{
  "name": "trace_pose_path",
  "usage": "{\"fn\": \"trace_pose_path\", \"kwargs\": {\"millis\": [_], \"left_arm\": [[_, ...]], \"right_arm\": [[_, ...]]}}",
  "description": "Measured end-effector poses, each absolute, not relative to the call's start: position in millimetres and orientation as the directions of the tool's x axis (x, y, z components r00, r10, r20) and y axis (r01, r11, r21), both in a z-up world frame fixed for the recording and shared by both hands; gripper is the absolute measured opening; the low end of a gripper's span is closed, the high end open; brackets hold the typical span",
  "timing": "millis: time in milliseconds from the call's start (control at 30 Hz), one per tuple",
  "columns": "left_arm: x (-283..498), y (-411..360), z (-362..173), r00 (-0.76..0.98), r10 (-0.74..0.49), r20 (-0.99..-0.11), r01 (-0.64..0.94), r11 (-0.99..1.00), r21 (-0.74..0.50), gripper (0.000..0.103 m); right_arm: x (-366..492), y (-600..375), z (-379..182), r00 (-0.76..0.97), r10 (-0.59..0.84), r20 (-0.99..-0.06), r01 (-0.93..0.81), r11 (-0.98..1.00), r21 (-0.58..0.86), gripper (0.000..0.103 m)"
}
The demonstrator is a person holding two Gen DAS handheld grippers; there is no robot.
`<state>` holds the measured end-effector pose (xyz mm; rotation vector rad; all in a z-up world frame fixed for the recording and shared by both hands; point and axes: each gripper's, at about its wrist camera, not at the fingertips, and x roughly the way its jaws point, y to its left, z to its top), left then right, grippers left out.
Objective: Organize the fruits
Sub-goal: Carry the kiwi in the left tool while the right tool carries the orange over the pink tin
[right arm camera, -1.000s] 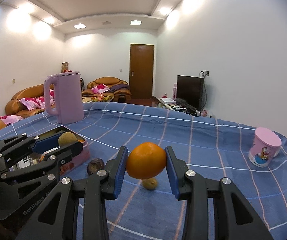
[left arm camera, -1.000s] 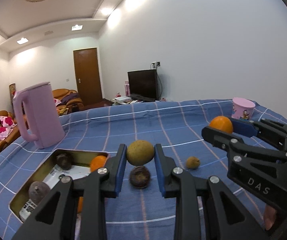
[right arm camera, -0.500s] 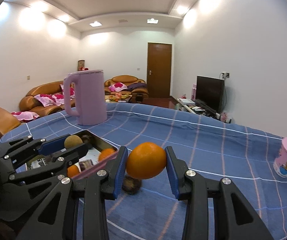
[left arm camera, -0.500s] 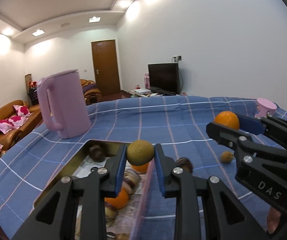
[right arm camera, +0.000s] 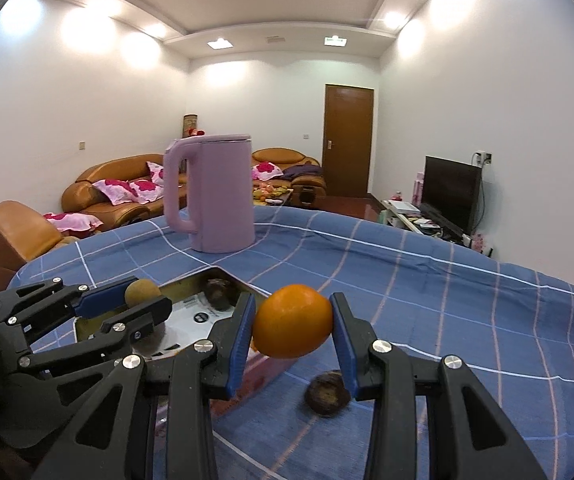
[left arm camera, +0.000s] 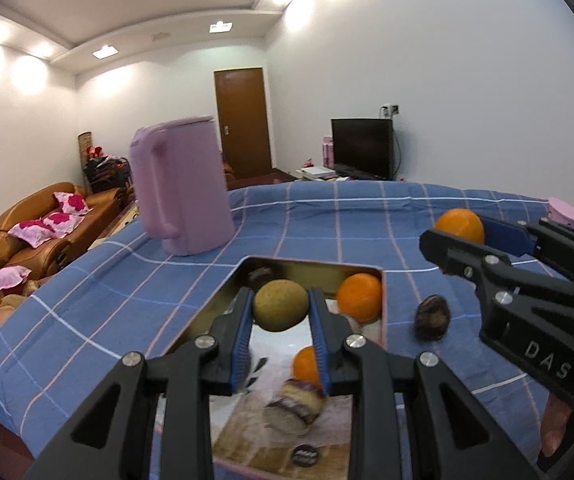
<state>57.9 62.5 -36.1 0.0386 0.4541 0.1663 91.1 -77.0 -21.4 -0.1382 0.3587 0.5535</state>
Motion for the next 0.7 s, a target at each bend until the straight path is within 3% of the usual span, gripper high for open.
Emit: {"fn": "trace_pose_path", "kwargs": {"millis": [700], "left_arm": [[42,112,-49,0.844,0.265,-0.466,-0.250,0.964,0.094,0.029]], "right_arm": [[101,-18,-31,0.713,0.566,-0.413,-0.625,0.780,-0.009,0.040]]}}
